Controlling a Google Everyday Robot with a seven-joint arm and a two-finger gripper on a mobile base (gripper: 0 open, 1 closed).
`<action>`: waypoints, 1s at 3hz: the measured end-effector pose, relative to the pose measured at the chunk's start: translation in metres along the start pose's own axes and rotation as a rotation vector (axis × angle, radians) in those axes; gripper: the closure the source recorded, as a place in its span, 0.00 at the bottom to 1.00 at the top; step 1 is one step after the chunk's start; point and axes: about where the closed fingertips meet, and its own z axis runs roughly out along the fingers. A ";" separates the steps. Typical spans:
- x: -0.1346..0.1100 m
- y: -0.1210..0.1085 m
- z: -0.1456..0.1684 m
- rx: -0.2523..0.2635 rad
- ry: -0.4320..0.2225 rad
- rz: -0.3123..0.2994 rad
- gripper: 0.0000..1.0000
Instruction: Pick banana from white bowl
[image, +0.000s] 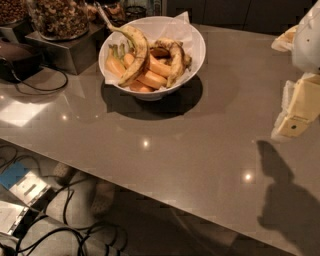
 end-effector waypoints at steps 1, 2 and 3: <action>0.000 0.000 0.000 0.000 0.000 0.000 0.00; -0.018 -0.008 0.000 -0.034 -0.020 0.000 0.00; -0.047 -0.023 0.005 -0.080 -0.008 -0.038 0.00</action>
Offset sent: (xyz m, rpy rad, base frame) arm 0.0296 0.0371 0.0119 0.0666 0.0942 0.0355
